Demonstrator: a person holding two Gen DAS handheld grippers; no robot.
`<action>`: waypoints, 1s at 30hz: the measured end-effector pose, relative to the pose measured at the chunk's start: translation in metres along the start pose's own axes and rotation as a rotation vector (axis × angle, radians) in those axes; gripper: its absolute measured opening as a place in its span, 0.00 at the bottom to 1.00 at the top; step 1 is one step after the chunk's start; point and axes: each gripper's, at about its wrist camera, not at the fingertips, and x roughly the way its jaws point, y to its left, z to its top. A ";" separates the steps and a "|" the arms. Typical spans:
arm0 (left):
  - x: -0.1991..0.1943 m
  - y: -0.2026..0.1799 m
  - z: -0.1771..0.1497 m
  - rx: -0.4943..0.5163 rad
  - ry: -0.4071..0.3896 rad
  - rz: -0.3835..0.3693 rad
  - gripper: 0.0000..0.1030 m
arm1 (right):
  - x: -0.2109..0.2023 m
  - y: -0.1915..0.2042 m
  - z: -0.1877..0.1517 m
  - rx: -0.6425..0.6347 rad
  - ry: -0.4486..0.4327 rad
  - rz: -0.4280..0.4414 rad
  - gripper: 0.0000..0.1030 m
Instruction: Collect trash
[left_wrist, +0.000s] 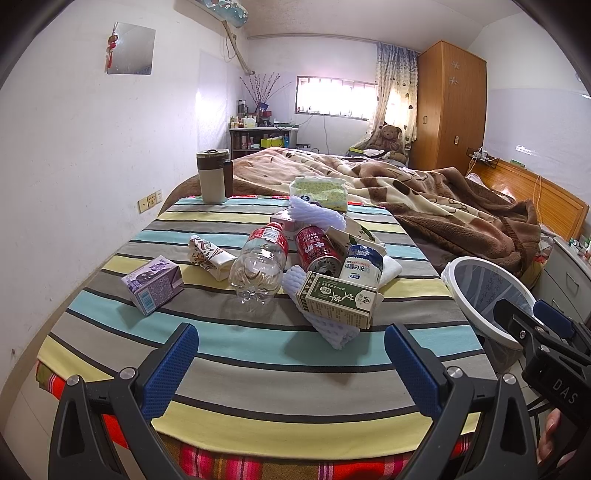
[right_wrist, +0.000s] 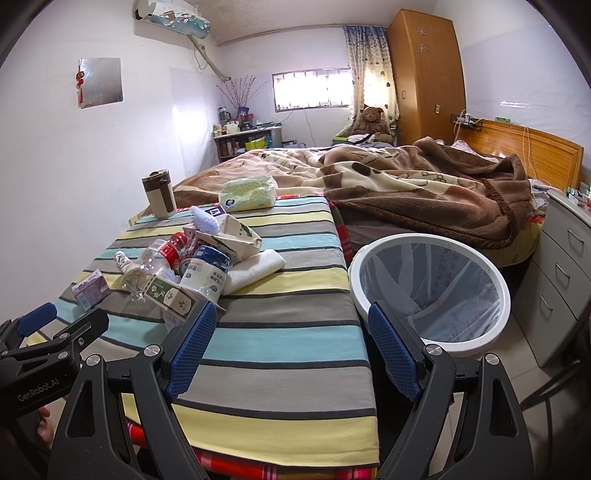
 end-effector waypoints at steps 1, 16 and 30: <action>0.000 -0.001 0.000 0.000 0.000 0.000 0.99 | 0.000 0.000 0.000 -0.001 0.001 0.000 0.83; 0.009 0.006 0.002 -0.005 0.017 -0.005 0.99 | 0.002 -0.004 0.001 -0.007 0.014 -0.008 0.83; 0.049 0.070 0.021 -0.031 0.064 0.003 0.99 | 0.042 0.022 0.011 -0.007 0.067 0.079 0.83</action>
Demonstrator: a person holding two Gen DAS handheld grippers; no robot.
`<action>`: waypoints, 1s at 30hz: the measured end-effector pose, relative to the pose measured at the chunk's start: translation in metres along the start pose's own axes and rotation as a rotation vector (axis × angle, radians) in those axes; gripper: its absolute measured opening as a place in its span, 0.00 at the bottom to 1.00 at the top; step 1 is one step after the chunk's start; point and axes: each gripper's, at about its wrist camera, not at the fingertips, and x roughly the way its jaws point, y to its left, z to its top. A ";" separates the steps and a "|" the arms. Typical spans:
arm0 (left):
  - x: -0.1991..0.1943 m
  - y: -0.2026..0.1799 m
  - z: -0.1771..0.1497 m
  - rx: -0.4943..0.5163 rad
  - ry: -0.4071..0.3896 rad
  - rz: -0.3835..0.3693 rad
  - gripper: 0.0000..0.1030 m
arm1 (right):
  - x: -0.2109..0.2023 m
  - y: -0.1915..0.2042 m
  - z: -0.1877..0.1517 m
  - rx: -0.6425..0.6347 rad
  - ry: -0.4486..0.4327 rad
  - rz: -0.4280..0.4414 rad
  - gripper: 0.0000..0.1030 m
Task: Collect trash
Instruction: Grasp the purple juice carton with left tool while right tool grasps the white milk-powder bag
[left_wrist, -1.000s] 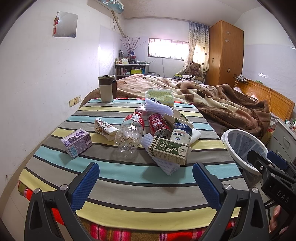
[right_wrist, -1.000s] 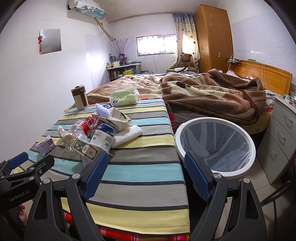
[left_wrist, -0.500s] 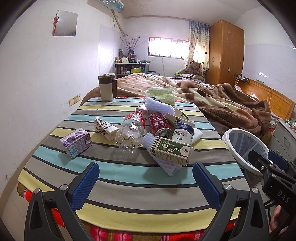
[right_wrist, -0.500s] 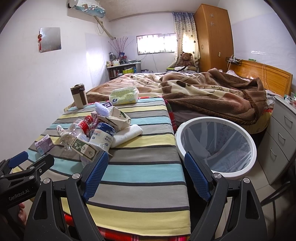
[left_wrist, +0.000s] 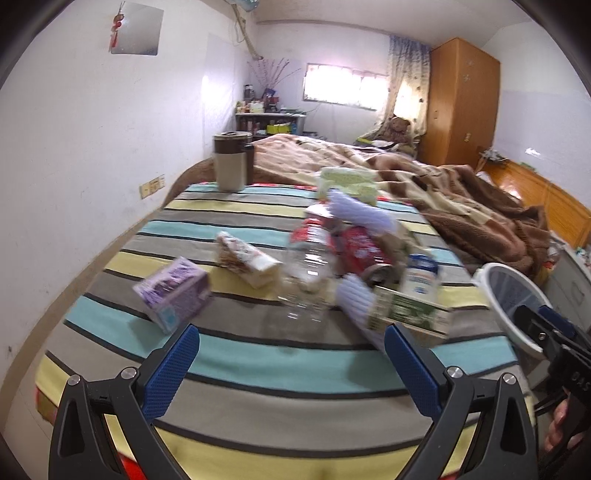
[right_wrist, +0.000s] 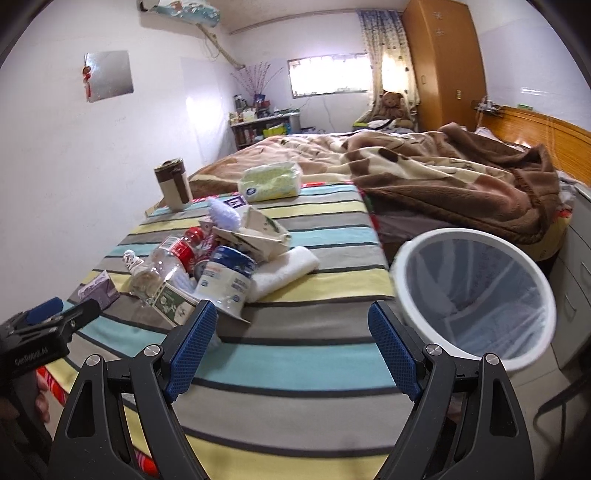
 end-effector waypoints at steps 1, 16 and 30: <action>0.006 0.007 0.004 0.005 0.006 0.007 0.99 | 0.004 0.004 0.002 -0.006 0.004 0.013 0.83; 0.066 0.094 0.031 -0.065 0.099 0.123 0.96 | 0.063 0.029 0.022 0.051 0.118 0.094 0.81; 0.110 0.124 0.032 -0.113 0.200 0.096 0.96 | 0.090 0.040 0.021 0.060 0.212 0.129 0.69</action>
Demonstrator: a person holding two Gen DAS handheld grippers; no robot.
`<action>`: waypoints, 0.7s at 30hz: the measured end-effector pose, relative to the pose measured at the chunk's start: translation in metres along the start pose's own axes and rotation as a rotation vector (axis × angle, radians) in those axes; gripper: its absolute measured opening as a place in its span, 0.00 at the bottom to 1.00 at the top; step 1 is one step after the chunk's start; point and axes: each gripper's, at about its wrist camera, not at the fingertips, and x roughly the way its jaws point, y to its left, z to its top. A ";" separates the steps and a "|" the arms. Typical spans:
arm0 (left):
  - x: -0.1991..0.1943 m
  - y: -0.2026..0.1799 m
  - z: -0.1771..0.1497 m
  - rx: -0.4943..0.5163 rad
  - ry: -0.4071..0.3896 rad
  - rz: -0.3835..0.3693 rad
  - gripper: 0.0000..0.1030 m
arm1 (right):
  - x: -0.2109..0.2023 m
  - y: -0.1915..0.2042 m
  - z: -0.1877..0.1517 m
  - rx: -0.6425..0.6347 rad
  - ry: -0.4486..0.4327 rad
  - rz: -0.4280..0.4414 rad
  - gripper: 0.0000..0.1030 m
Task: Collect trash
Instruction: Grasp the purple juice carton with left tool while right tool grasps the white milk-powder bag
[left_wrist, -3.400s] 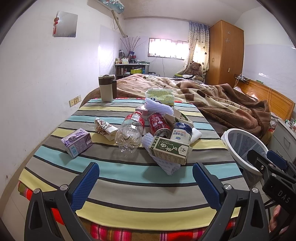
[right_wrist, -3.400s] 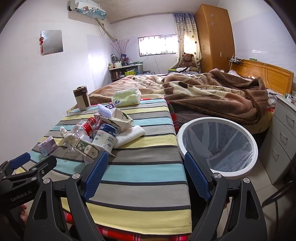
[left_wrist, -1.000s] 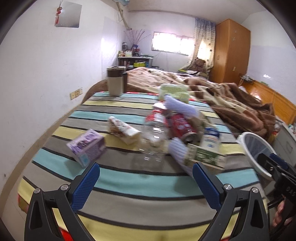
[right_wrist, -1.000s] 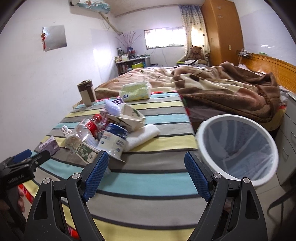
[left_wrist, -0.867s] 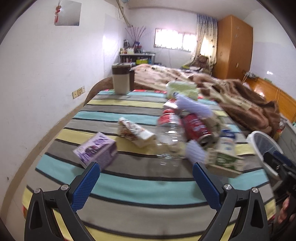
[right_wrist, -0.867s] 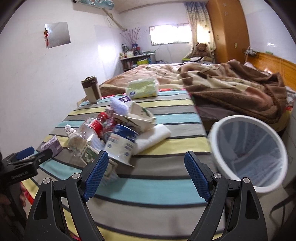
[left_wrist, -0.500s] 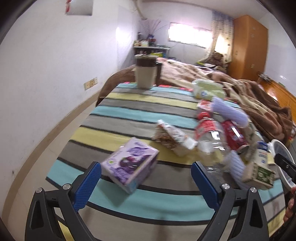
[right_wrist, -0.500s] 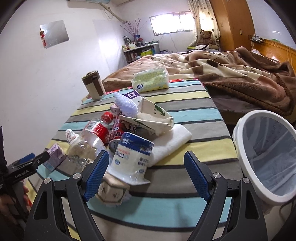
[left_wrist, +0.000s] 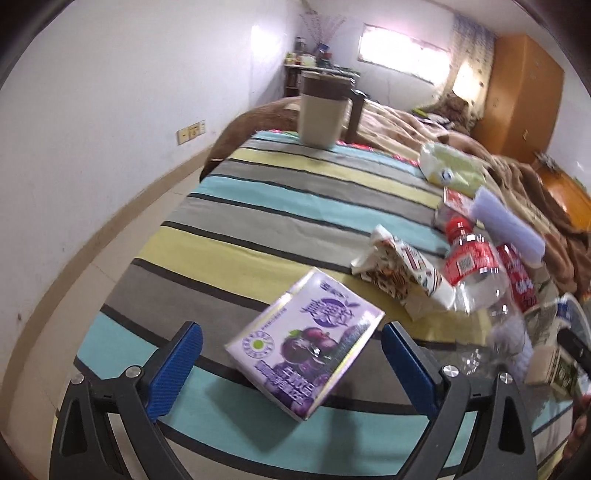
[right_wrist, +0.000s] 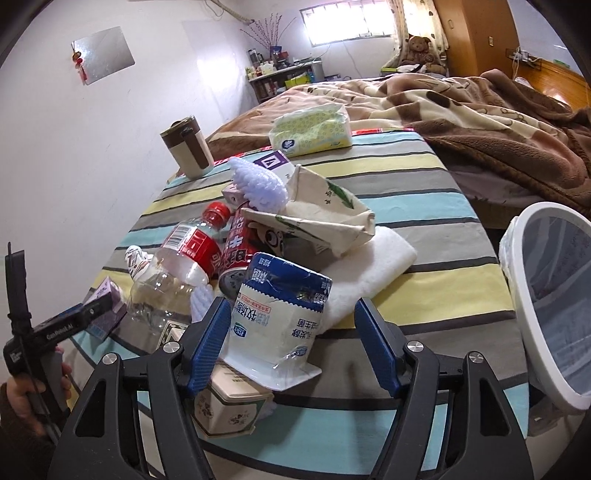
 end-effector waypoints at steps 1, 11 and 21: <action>0.002 -0.002 -0.001 0.014 0.008 -0.008 0.96 | 0.001 0.001 0.000 -0.003 0.000 0.001 0.67; 0.006 -0.012 -0.010 0.030 0.037 -0.037 0.72 | 0.000 0.009 -0.002 -0.051 -0.015 0.007 0.52; -0.007 -0.014 -0.015 0.001 0.007 -0.074 0.71 | -0.008 0.011 -0.004 -0.073 -0.046 0.008 0.49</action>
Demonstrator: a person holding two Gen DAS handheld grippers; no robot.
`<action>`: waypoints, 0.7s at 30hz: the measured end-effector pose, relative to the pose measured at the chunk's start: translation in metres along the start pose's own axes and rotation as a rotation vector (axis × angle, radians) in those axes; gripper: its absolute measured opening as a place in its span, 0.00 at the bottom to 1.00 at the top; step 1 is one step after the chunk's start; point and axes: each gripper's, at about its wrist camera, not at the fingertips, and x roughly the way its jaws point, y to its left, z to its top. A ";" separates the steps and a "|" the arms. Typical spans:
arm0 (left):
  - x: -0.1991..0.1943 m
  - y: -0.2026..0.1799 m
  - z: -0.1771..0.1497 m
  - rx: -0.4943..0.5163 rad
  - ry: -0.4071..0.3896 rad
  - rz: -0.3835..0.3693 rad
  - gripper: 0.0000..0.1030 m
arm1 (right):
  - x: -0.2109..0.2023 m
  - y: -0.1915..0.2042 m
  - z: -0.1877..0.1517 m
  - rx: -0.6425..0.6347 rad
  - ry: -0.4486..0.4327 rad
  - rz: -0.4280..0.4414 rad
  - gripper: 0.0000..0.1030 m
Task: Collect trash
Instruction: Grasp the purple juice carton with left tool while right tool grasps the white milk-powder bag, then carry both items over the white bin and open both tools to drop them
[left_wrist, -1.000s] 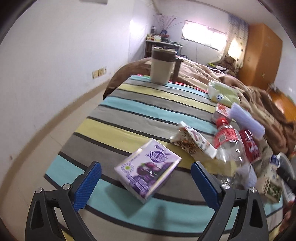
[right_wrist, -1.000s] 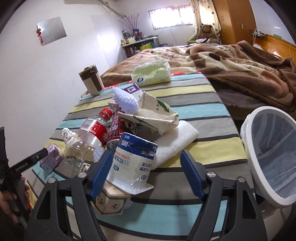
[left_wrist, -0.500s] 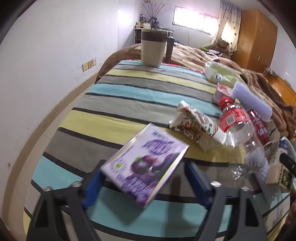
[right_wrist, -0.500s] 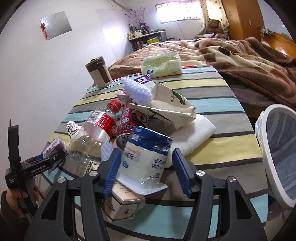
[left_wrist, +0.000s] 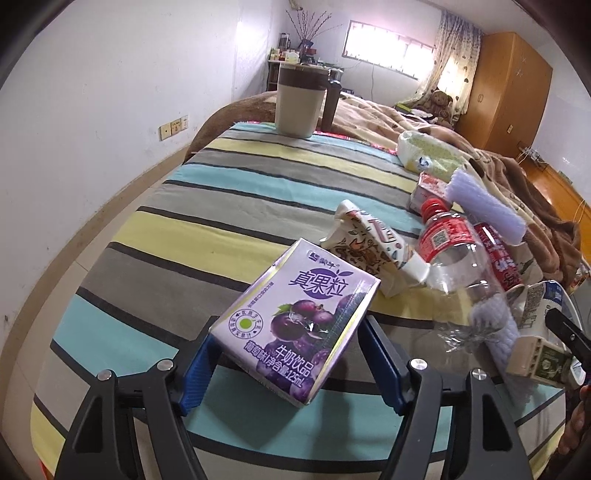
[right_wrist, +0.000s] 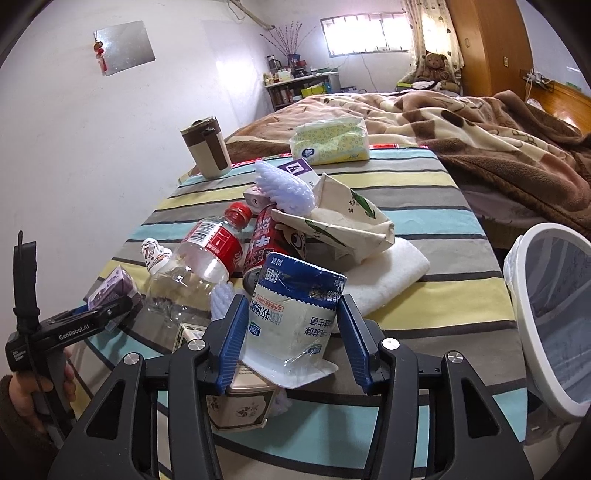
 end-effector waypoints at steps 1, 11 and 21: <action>-0.002 0.000 -0.001 -0.001 -0.003 -0.004 0.71 | -0.001 0.000 -0.001 -0.001 -0.004 0.001 0.49; -0.034 -0.027 -0.005 0.026 -0.055 -0.071 0.71 | -0.021 -0.011 0.000 0.027 -0.061 0.011 0.49; -0.063 -0.075 -0.007 0.082 -0.097 -0.155 0.71 | -0.046 -0.032 0.005 0.064 -0.117 0.008 0.49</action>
